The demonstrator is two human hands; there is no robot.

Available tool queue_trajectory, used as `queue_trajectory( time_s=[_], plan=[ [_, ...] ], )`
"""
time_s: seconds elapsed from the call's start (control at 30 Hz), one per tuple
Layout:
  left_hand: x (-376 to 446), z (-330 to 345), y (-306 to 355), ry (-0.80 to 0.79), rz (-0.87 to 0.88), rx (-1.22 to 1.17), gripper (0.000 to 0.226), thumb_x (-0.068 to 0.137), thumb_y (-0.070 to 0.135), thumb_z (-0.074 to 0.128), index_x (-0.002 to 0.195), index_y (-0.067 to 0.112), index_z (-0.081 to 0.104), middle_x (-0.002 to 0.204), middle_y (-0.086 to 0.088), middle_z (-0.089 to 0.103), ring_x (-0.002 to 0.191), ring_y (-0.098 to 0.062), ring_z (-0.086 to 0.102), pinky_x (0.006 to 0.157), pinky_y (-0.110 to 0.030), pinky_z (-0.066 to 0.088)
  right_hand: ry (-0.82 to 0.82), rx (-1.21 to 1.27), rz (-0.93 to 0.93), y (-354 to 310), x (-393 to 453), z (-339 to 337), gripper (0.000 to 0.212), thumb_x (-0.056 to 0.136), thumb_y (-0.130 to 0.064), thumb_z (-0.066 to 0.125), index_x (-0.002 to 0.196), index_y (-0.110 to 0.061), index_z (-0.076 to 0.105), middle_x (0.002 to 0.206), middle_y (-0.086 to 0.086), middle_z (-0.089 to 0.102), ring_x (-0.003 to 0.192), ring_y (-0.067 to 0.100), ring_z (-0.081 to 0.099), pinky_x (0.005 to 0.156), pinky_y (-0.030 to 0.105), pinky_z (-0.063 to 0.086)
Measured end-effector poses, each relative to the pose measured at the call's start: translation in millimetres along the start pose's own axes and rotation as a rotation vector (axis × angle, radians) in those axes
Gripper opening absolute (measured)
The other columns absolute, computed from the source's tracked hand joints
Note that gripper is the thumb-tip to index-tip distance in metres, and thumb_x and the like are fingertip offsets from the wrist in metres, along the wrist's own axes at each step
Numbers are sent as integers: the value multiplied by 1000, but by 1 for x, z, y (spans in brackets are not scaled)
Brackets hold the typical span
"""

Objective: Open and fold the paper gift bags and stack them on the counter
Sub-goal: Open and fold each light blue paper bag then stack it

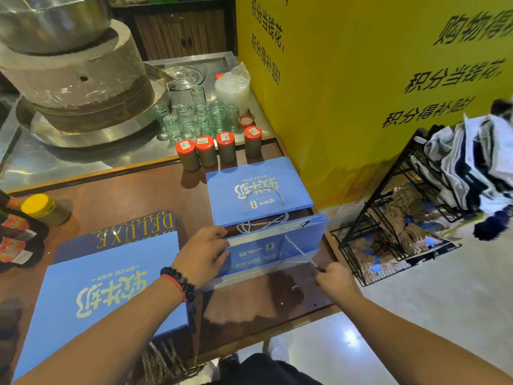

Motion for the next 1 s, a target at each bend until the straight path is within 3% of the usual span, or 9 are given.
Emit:
queue_trajectory(
  time_s=[0.1, 0.2, 0.4, 0.53, 0.6, 0.7, 0.87, 1.0],
  plan=[
    [1, -4, 6, 27, 18, 7, 13, 69, 3, 81, 67, 6, 69, 101, -13, 66, 91, -33, 65, 74, -41, 57, 77, 28, 123, 51, 5, -18, 29, 89, -14, 57, 62, -18, 65, 67, 5, 65, 71, 26, 64, 67, 34, 55],
    [1, -4, 6, 22, -2, 4, 12, 71, 3, 80, 68, 7, 69, 101, -13, 66, 93, -33, 65, 75, -41, 56, 88, 50, 171, 75, 5, -24, 29, 91, -16, 56, 64, -22, 64, 65, -1, 63, 68, 17, 63, 59, 25, 49],
    [3, 0, -2, 0, -44, -5, 7, 74, 4, 78, 73, 4, 71, 105, -14, 65, 97, -35, 63, 81, -42, 53, 122, 160, 186, 76, -1, -21, 17, 86, -11, 68, 70, -9, 63, 66, 5, 65, 62, 17, 62, 57, 24, 49],
    [2, 1, -7, -5, -77, -20, 5, 76, 5, 77, 76, 3, 73, 108, -14, 64, 101, -33, 61, 84, -41, 52, 114, 337, 218, 63, -8, -8, 5, 87, -6, 58, 84, -10, 57, 71, 12, 62, 61, 24, 61, 59, 35, 57],
    [0, 0, -6, -4, -72, -19, 5, 76, 5, 77, 75, 3, 73, 108, -14, 64, 101, -34, 61, 83, -41, 52, 27, 537, 238, 50, -13, 9, 12, 91, -1, 53, 93, -12, 59, 72, 14, 62, 58, 24, 58, 55, 33, 54],
    [-2, -2, -4, -8, -45, -11, 5, 74, 5, 78, 75, 4, 73, 107, -14, 65, 100, -35, 62, 83, -42, 53, -170, 814, 289, 18, -26, 39, 16, 93, 6, 45, 91, 0, 60, 65, 15, 57, 53, 21, 52, 50, 29, 46],
    [-9, -7, -10, -7, -46, 12, 9, 72, 4, 79, 79, 8, 74, 107, -13, 66, 100, -34, 63, 82, -43, 54, -395, 1020, 267, -36, -48, 71, 22, 95, 5, 43, 103, 4, 63, 77, 19, 65, 62, 22, 62, 58, 30, 56],
    [-16, -10, -13, 14, -66, 4, 10, 71, 3, 79, 79, 7, 74, 107, -13, 66, 98, -34, 64, 81, -43, 54, -499, 1137, 179, -79, -68, 78, 22, 97, 5, 39, 101, 3, 60, 78, 17, 62, 64, 22, 62, 62, 29, 57]
  ],
)
Point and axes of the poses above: each hand's wrist, its own x-axis towards the middle knuckle, its own z-axis out of the palm, y = z × x, the point moved 9 cm from there along x, towards the middle knuckle
